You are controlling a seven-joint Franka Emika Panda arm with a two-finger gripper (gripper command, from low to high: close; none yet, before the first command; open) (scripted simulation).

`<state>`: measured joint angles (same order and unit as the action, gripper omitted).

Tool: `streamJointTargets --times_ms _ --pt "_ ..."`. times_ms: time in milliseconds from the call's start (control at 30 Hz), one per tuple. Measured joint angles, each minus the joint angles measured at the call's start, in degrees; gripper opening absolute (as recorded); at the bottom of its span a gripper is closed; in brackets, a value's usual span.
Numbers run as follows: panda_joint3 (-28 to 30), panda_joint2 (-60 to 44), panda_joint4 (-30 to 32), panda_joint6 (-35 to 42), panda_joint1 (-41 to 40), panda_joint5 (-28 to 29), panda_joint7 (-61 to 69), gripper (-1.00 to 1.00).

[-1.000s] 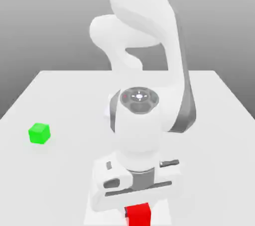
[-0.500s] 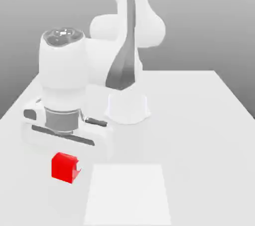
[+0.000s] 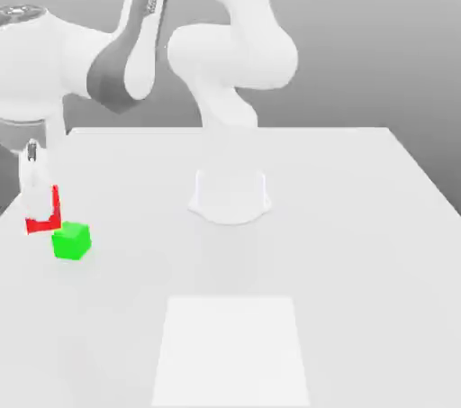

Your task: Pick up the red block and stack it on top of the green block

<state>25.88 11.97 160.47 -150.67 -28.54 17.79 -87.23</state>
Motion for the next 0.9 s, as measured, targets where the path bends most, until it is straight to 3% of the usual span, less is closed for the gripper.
streamJointTargets --times_ms 200,467,800,833,900 --pt "3.85 2.79 5.17 -1.46 -6.95 -1.42 -8.16 -1.00" --pt "6.59 -1.64 5.09 -5.73 -3.48 -7.94 -4.84 -1.00" --pt "6.74 -12.82 5.35 -15.95 0.44 -22.48 5.25 -1.00" --pt "6.01 -14.04 5.42 -17.00 0.12 -24.44 6.61 1.00" --pt "6.01 -14.04 5.42 -17.00 0.13 -24.43 6.61 1.00"
